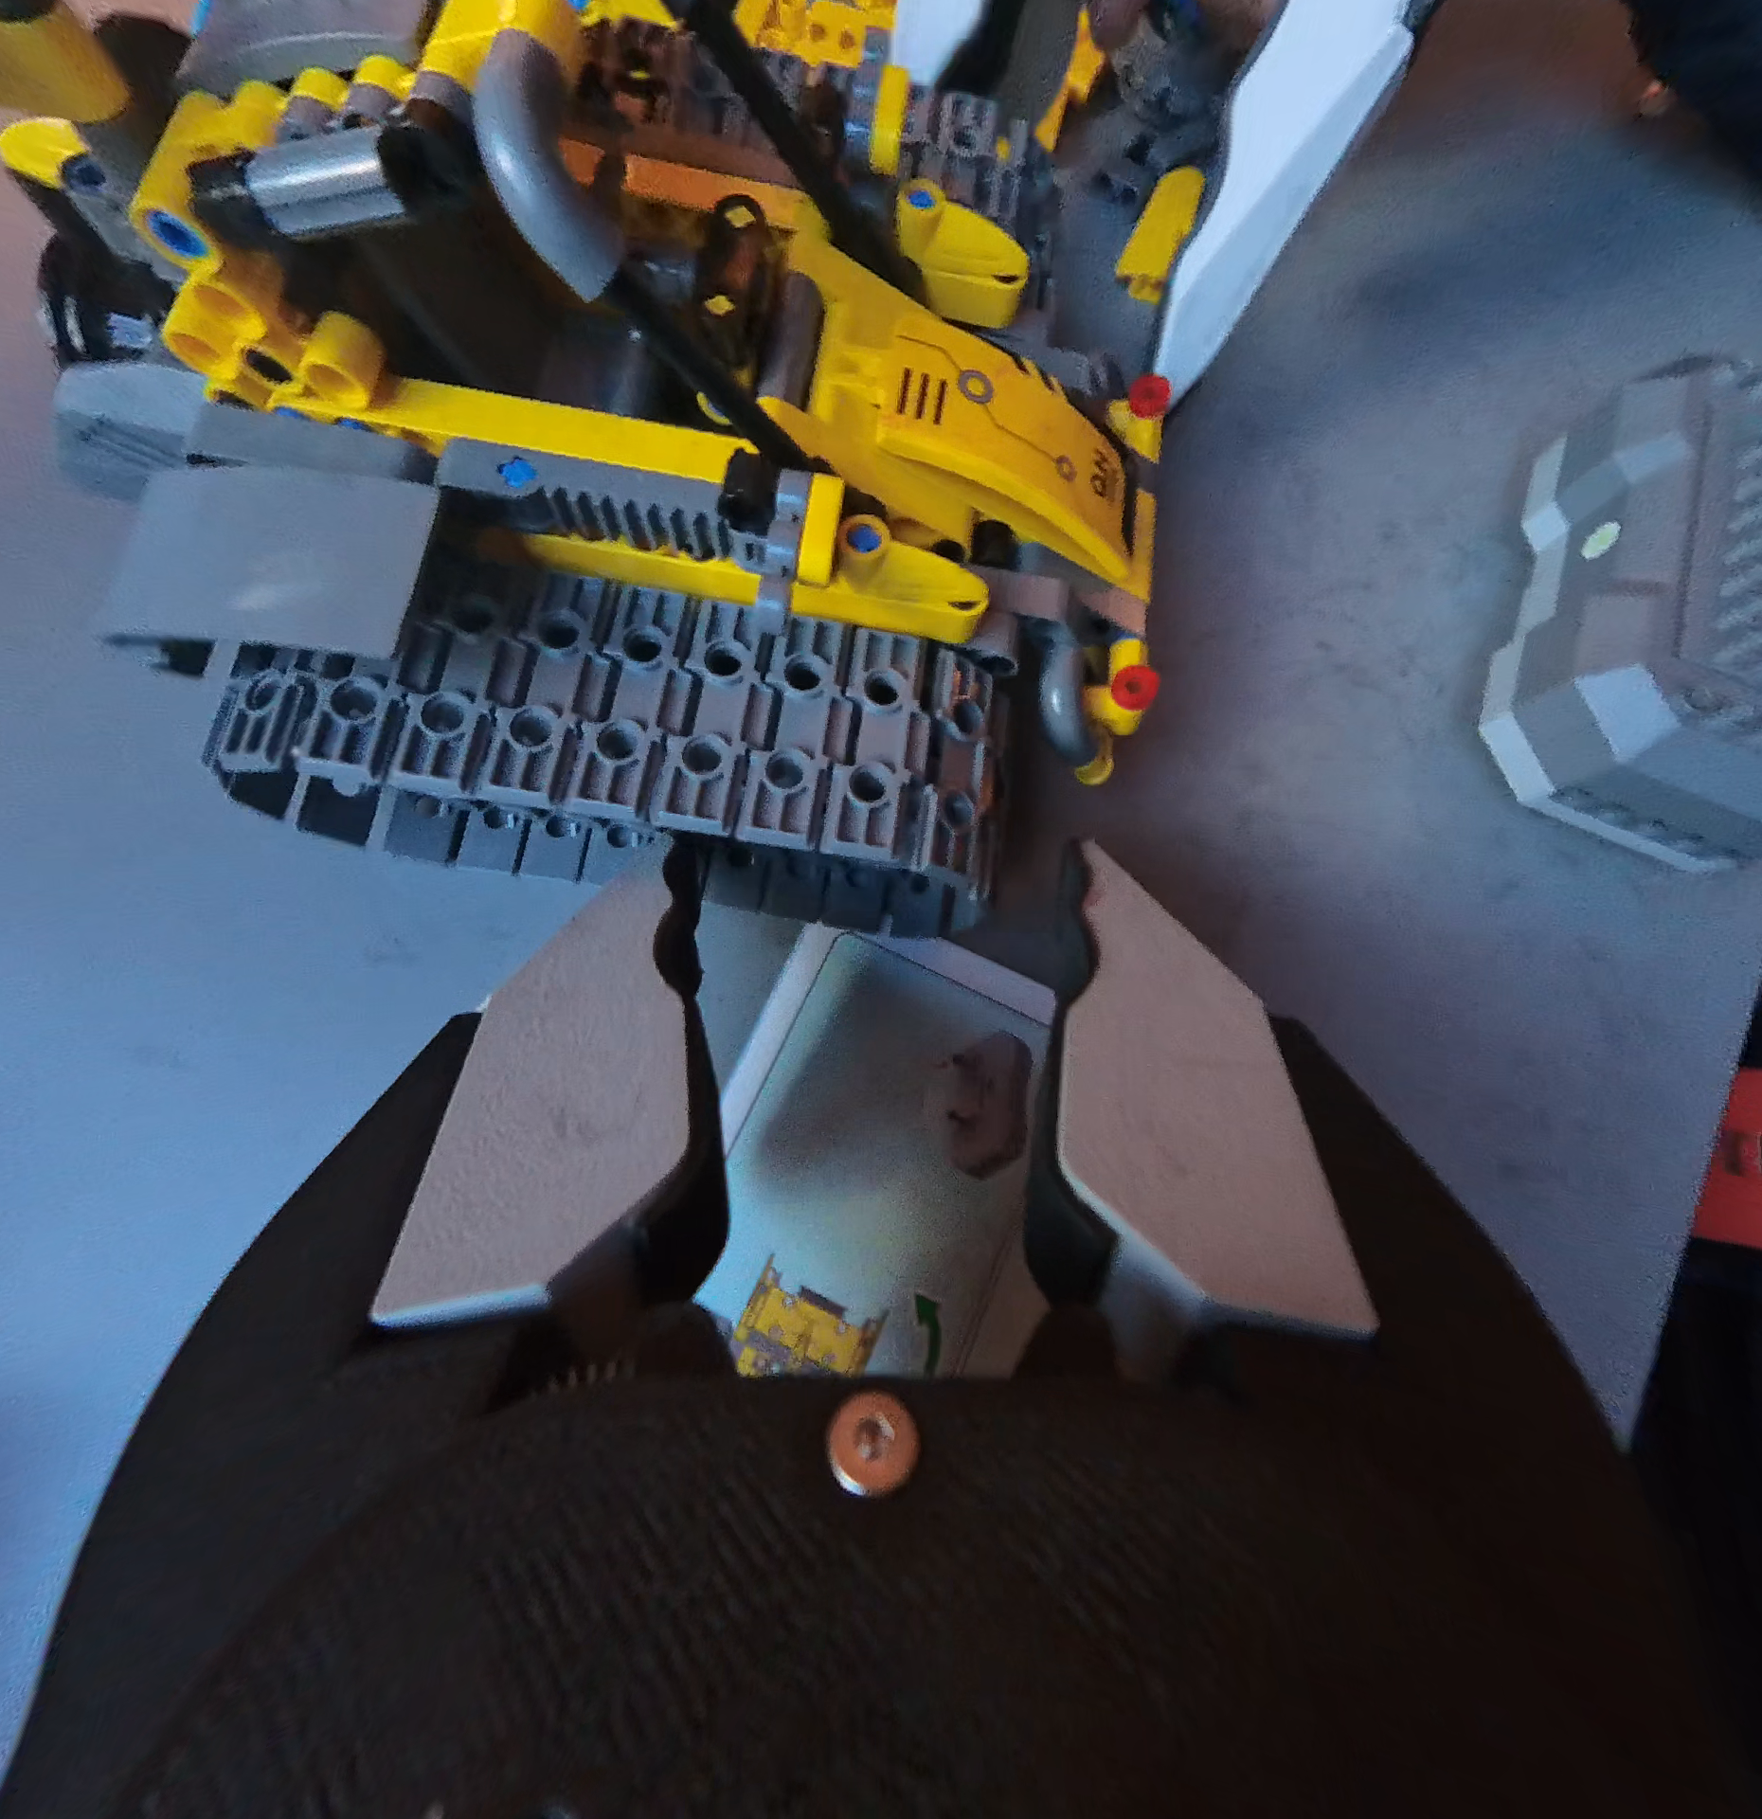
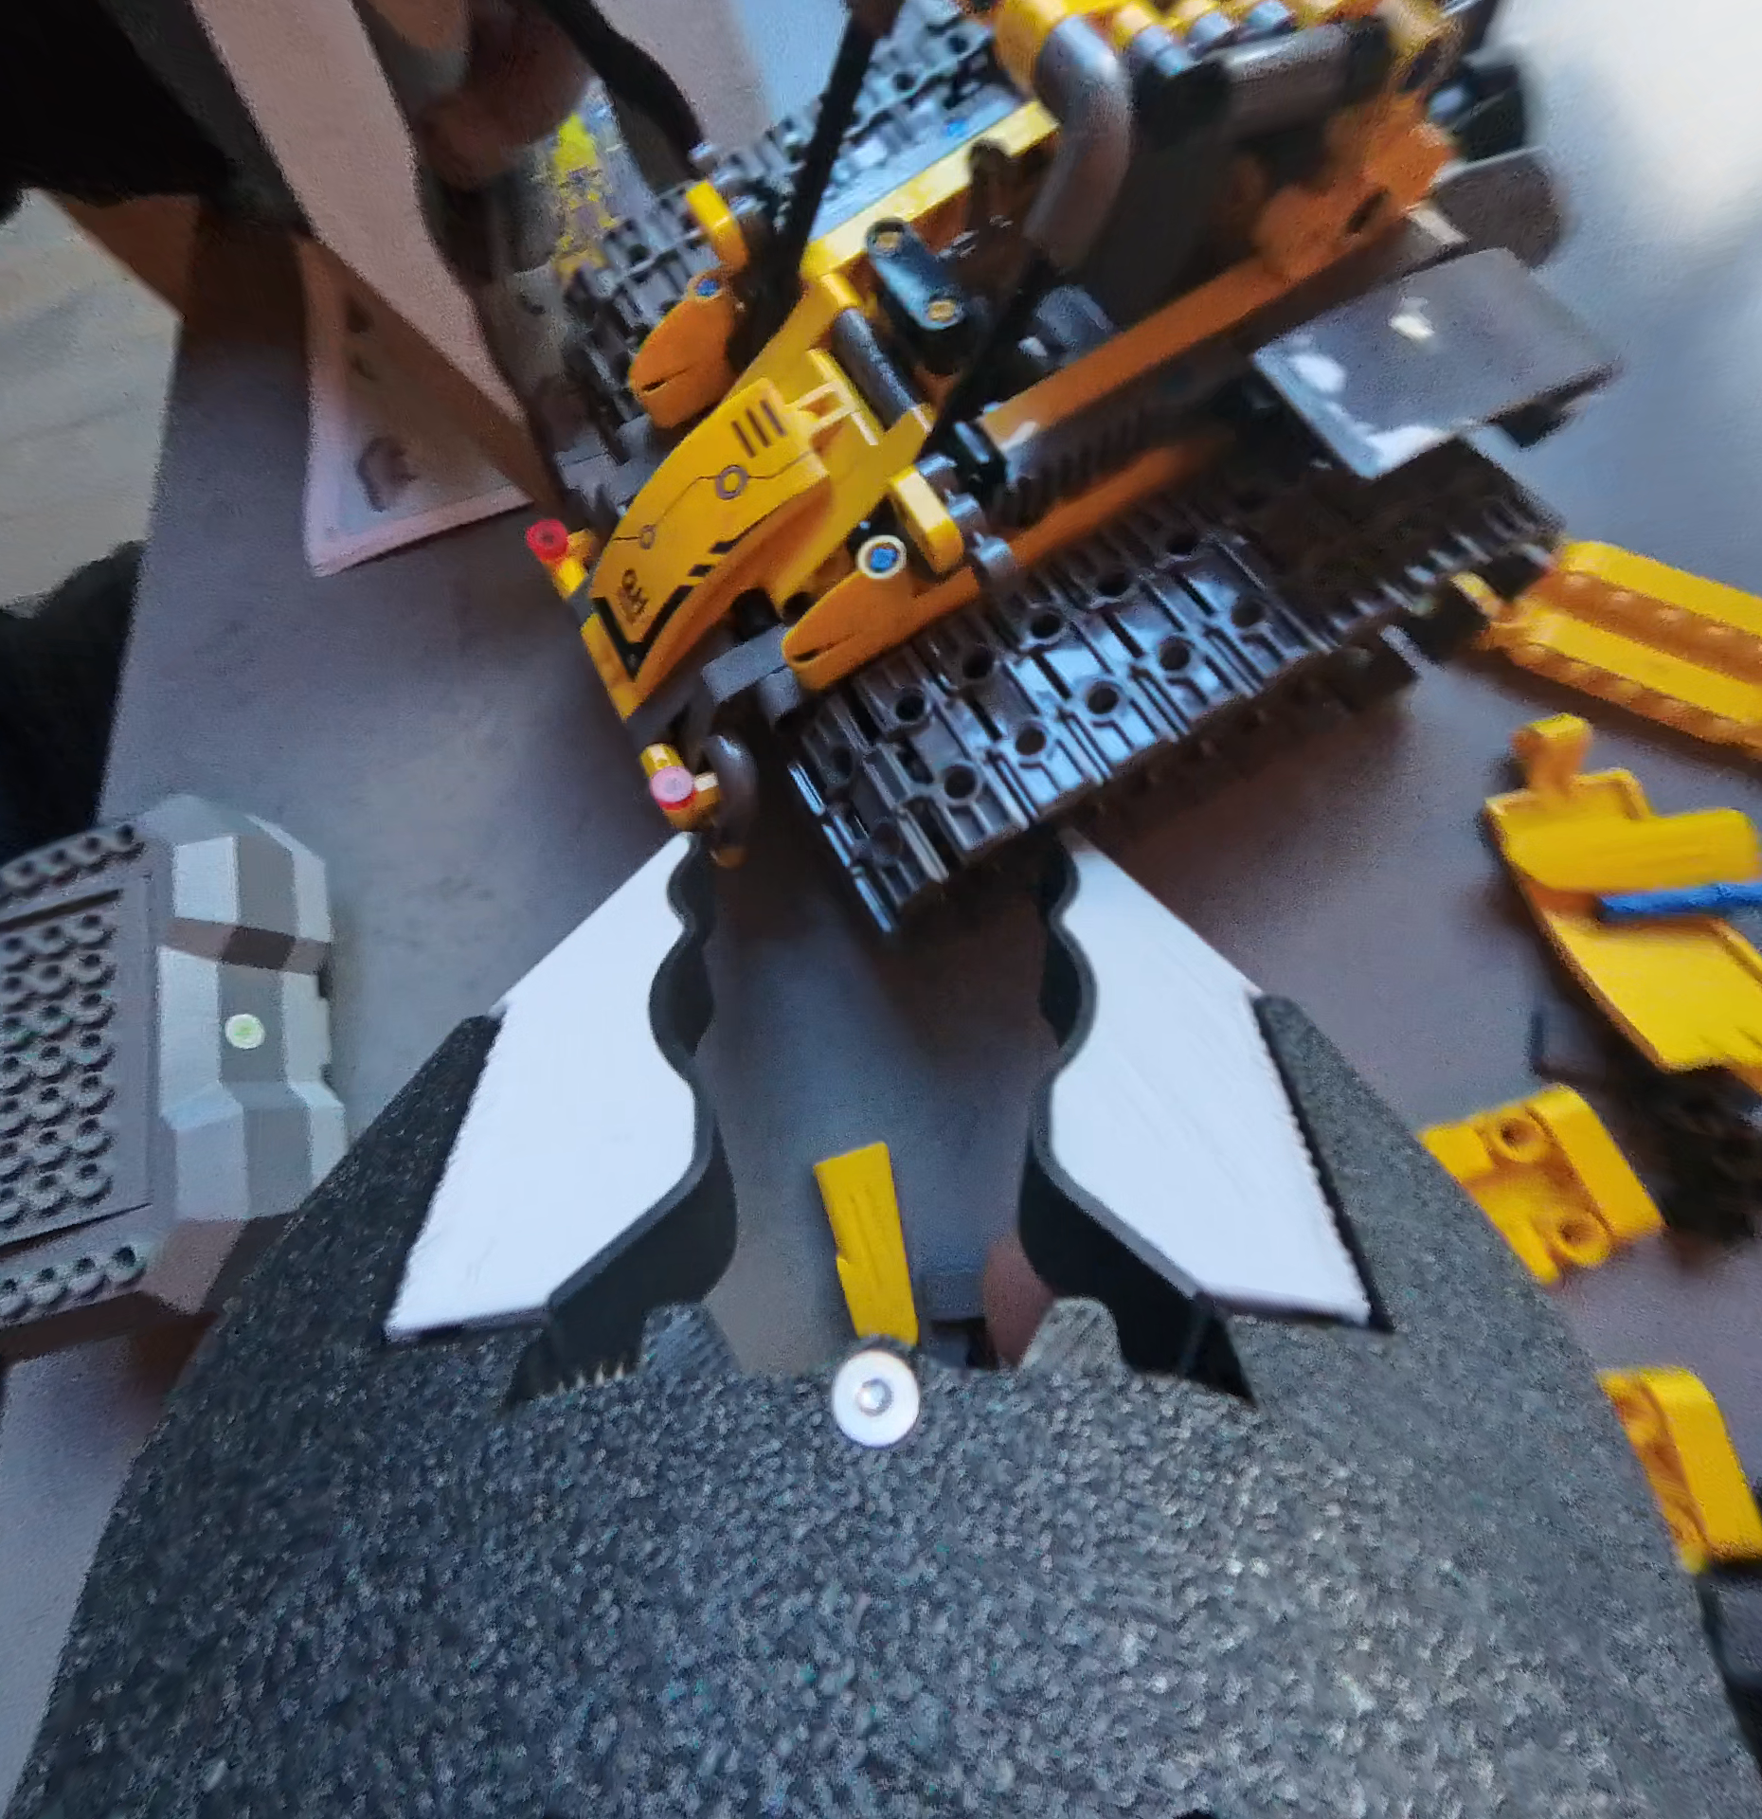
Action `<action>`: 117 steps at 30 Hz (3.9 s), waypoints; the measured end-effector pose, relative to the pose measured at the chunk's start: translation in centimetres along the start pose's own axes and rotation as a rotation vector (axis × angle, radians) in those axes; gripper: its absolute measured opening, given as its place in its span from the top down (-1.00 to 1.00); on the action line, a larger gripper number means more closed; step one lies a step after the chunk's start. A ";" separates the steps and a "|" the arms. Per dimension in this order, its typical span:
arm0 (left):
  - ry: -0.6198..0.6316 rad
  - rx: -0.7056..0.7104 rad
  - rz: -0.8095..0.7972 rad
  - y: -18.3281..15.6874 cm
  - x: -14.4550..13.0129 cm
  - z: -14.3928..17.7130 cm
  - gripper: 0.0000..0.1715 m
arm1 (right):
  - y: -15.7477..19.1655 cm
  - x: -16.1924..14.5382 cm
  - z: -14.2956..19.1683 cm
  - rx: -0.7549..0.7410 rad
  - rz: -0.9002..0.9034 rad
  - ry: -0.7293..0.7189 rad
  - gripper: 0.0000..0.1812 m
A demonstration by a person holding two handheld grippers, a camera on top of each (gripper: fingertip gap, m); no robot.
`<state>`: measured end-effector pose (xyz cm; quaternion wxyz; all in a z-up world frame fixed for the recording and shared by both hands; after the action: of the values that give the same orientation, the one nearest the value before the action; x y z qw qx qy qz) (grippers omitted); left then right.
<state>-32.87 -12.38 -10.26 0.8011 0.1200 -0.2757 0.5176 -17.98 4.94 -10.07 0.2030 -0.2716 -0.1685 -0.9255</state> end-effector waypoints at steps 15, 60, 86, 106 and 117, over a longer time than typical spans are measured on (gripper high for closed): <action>-0.024 -0.155 -0.035 -0.4 2.7 5.1 0.55 | 1.7 3.8 5.2 0.172 -0.109 -0.029 0.26; -0.298 -0.419 0.391 7.4 5.8 9.7 0.57 | 3.3 4.5 -0.3 -1.210 0.209 0.342 0.15; -0.078 -0.288 0.155 -1.0 -1.3 4.6 0.58 | 5.6 -1.7 6.6 -0.513 -0.177 0.053 0.28; 0.237 -0.779 0.531 8.0 4.7 6.5 -0.12 | -2.5 7.3 2.7 0.761 -0.466 0.430 0.06; 0.199 0.138 0.435 8.5 2.5 7.9 -0.08 | -3.6 4.6 7.2 -0.023 -0.539 0.178 -0.01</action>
<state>-42.21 -10.53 -3.20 0.6839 0.0609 -0.1788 0.7047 -20.11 9.74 -2.43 -0.0398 -0.1372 -0.2055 -0.9682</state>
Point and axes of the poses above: each gripper's, where its closed fingertips meet, z back along the fingers, x out of its top, y = z × x across the jaws, the point moved 9 cm from there along z, back along the fingers, and after that the axes turned 11 degrees about y, right-handed, at the moved point
